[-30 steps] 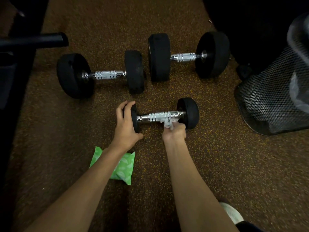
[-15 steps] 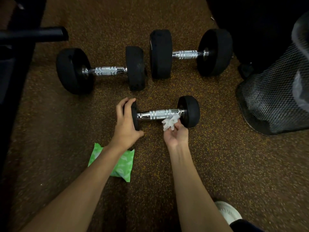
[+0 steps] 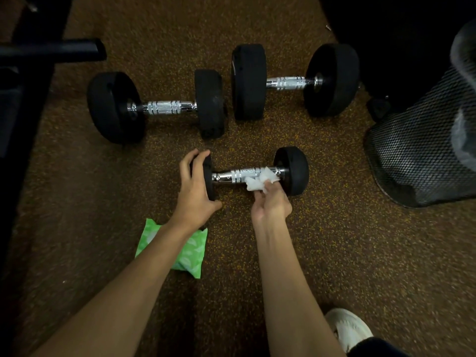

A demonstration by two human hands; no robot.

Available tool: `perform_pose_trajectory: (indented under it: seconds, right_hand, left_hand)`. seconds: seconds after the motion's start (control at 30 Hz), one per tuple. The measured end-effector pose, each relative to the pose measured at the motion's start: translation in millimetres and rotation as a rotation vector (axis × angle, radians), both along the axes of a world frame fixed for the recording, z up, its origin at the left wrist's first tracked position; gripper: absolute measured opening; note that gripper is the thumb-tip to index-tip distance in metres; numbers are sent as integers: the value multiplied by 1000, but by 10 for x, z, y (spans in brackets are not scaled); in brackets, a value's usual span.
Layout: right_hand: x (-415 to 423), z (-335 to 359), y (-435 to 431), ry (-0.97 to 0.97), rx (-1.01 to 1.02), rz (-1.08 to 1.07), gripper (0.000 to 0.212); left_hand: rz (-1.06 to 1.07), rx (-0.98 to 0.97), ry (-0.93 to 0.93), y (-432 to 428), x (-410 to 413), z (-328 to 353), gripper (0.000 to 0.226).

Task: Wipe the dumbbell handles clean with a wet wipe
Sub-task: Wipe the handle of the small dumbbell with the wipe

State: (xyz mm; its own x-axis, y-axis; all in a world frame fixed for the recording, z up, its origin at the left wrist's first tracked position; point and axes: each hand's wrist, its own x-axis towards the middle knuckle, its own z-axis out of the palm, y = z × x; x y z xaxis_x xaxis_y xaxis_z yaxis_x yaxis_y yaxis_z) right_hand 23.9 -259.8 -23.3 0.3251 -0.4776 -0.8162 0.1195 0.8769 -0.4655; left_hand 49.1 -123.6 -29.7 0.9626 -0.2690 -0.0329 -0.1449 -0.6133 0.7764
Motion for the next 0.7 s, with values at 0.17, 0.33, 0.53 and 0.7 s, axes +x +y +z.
perform_pose_trajectory:
  seconds: [0.17,0.33,0.53,0.7]
  right_hand:
    - [5,26,189,290,-524,177,22]
    - [-143,-47,113,477,-1263,746,35]
    - [50,-96,-133,544,-1754,1190,39]
    - [153,-85,-294,429,-1782,1309,31]
  left_hand:
    - [4,0,18,-8,27,17,108]
    - [-6,-6,6,6,9,-6,107]
    - [-13,0,-10,9,4,-3,107]
    - [-25,-4,8,8,32,15,108]
